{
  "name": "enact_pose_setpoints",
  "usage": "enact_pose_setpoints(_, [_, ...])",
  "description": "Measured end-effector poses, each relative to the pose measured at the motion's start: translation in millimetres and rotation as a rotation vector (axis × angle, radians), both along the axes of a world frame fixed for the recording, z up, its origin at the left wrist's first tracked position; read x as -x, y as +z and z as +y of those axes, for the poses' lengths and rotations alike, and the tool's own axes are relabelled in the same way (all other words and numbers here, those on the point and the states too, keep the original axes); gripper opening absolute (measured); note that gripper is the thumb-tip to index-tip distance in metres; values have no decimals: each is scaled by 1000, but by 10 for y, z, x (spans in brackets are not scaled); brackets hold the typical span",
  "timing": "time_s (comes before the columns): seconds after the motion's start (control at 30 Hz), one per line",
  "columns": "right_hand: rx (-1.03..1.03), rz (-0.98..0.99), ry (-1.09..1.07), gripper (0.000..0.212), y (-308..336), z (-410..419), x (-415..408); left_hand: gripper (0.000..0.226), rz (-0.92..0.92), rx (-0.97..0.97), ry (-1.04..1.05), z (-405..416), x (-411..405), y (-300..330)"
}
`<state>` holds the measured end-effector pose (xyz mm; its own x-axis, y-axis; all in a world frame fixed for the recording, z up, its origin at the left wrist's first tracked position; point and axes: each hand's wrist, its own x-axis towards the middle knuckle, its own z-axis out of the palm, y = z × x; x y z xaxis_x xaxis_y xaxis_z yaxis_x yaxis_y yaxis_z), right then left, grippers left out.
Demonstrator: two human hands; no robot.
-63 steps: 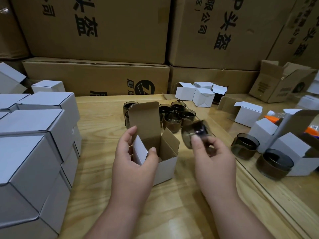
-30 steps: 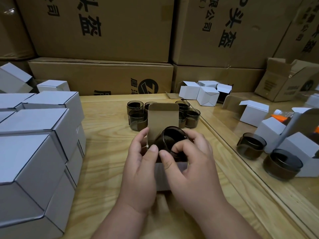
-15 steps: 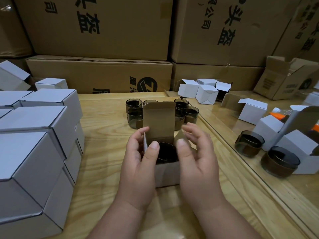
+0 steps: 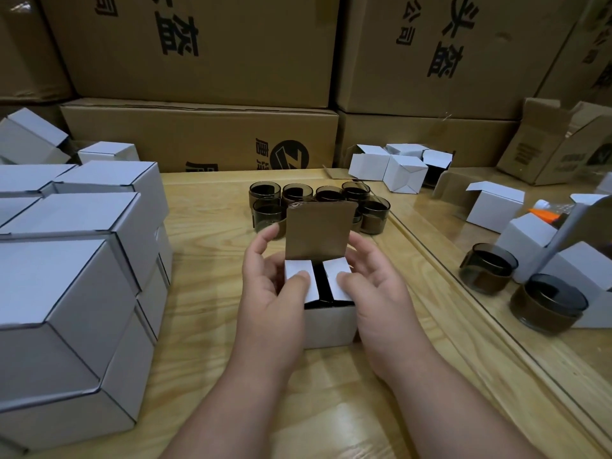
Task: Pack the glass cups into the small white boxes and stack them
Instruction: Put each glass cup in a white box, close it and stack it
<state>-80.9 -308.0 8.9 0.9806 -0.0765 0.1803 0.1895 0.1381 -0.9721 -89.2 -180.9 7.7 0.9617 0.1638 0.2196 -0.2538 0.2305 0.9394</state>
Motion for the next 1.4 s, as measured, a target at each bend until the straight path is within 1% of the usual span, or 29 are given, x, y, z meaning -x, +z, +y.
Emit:
enact_pose_setpoints(0.1, [3,-3,3,53,15,-8,6,49,-18,-10,10,0,-8,-13])
enact_pose_setpoints(0.17, [1,8,-21,39,10,2,5,54,-21,-22,17,-2,-14,-25])
enact_pose_setpoints(0.23, [-31,13,-18,34,18,16,28,57,-22,-33,17,-3,-21,-29])
enact_pose_setpoints(0.3, [-70,0,-3,37,36,21,60,54,-28,-31,23,-14,-24,-31])
enact_pose_setpoints(0.33, [-75,-15,0,41,48,26,77,49,-34,-25,26,-17,-25,-30])
enact_pose_setpoints(0.4, [-63,-39,-7,51,68,41,103,38,-45,-10,26,-26,-32,-28])
enact_pose_setpoints(0.47, [-47,-55,-8,57,75,49,116,36,-51,-4,20,-33,-36,-23])
enact_pose_setpoints(0.6, [-38,-65,26,59,72,35,113,32,-51,39,-4,-21,-25,-16])
enact_pose_setpoints(0.7, [-20,-88,36,60,63,35,112,23,-16,167,-81,16,-18,-13])
enact_pose_setpoints(0.77, [-9,-102,39,58,48,44,110,19,-28,204,-106,30,-2,-6])
enact_pose_setpoints(0.8, [-5,-106,41,56,44,49,109,19,-43,196,-100,29,10,3])
enact_pose_setpoints(0.87, [-2,-107,48,51,31,46,110,26,-72,131,-70,17,31,19])
enact_pose_setpoints(0.93, [4,-110,46,43,22,38,107,27,-77,83,-47,9,29,26])
enact_pose_setpoints(1.07, [-20,-116,32,27,-9,39,84,23,-67,81,-16,6,-13,-16])
enact_pose_setpoints(1.3, [-44,-107,4,29,-9,59,78,26,-77,59,13,-3,-34,-42])
enact_pose_setpoints(1.4, [-30,-110,-1,29,2,67,85,18,-65,56,19,-7,-31,-40])
